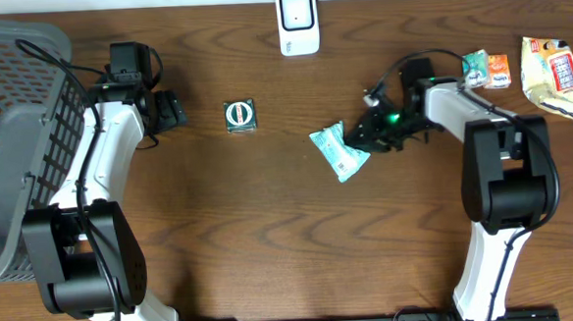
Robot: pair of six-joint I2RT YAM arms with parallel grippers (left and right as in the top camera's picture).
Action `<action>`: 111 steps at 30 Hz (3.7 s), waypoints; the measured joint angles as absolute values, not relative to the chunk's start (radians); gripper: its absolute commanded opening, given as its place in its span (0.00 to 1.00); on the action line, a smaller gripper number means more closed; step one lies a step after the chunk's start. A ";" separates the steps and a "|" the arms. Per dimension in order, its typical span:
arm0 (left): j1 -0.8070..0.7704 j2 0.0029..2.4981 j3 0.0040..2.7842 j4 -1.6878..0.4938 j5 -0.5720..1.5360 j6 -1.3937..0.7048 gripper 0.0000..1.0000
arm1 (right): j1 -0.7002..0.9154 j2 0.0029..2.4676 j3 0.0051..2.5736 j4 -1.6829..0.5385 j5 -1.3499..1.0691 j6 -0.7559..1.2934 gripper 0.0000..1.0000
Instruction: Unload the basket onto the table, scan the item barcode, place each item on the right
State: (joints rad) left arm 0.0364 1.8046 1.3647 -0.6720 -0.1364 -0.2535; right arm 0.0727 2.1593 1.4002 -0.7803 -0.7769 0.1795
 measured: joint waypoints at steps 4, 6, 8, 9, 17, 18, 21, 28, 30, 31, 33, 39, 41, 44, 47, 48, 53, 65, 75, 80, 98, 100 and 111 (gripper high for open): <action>0.036 1.805 1.365 -0.672 -0.136 -0.253 0.97 | 0.036 2.161 1.492 -0.905 -0.695 0.183 0.33; 0.036 1.805 1.365 -0.672 -0.136 -0.253 0.98 | 0.027 2.161 1.573 -0.998 -0.640 0.173 0.38; 0.036 1.805 1.365 -0.673 -0.136 -0.253 0.98 | 0.025 2.161 1.649 -1.074 -0.605 0.154 0.41; 0.036 1.805 1.365 -0.672 -0.136 -0.253 0.97 | 0.026 2.161 1.685 -1.106 -0.593 0.140 0.43; 0.036 1.805 1.365 -0.672 -0.136 -0.253 0.98 | 0.109 2.161 1.789 -1.178 -0.544 0.022 0.99; 0.036 1.805 1.365 -0.673 -0.136 -0.253 0.98 | 0.119 2.161 1.789 -1.178 -0.540 0.020 0.99; 0.036 1.805 1.365 -0.673 -0.136 -0.253 0.97 | 0.170 2.161 1.789 -1.161 -0.504 0.006 0.99; 0.036 1.805 1.365 -0.672 -0.136 -0.253 0.98 | 0.255 2.161 1.789 -1.101 -0.434 -0.001 0.99; 0.036 1.805 1.365 -0.673 -0.136 -0.253 0.98 | 0.257 2.161 1.789 -1.086 -0.413 -0.003 0.99; 0.036 1.805 1.365 -0.672 -0.136 -0.253 0.98 | 0.257 2.161 1.789 -1.079 -0.400 -0.004 0.99; 0.036 1.805 1.365 -0.672 -0.136 -0.253 0.98 | 0.256 2.161 1.789 -1.060 -0.375 -0.005 0.99; 0.036 1.805 1.365 -0.673 -0.136 -0.253 0.98 | 0.256 2.161 1.789 -1.029 -0.336 -0.006 0.99; 0.036 1.805 1.365 -0.673 -0.136 -0.253 0.98 | 0.256 2.161 1.788 -1.026 -0.332 -0.006 0.99; 0.036 1.805 1.365 -0.672 -0.136 -0.253 0.98 | 0.256 2.161 1.779 -1.022 -0.327 -0.006 0.99; 0.036 1.805 1.365 -0.672 -0.136 -0.253 0.98 | 0.256 2.161 1.747 -0.999 -0.324 -0.006 0.91; 0.036 1.805 1.365 -0.673 -0.136 -0.253 0.98 | 0.256 2.161 1.727 -0.984 -0.323 -0.008 0.90; 0.036 1.805 1.365 -0.673 -0.136 -0.253 0.97 | 0.255 2.161 1.618 -0.908 -0.346 -0.010 0.74; 0.036 1.805 1.365 -0.673 -0.136 -0.253 0.98 | 0.254 2.160 1.526 -0.848 -0.504 -0.009 0.01; 0.036 1.805 1.365 -0.672 -0.136 -0.253 0.98 | 0.239 2.160 1.532 -0.850 -0.681 -0.009 0.01; 0.036 1.805 1.365 -0.672 -0.136 -0.253 0.98 | 0.190 2.160 1.580 -0.834 -0.900 -0.009 0.01; 0.036 1.805 1.365 -0.673 -0.136 -0.253 0.97 | 0.099 1.983 1.604 -0.687 -0.992 0.133 0.01; 0.036 1.805 1.365 -0.673 -0.136 -0.253 0.98 | 0.102 1.904 1.605 -0.690 -0.938 0.157 0.01; 0.036 1.805 1.365 -0.672 -0.136 -0.253 0.98 | 0.157 1.774 1.608 -0.728 -0.839 0.296 0.01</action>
State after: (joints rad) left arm 0.0364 1.8046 1.3647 -0.6724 -0.1364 -0.2535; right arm 0.1574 1.7741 1.6085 -0.7280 -0.8394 0.2958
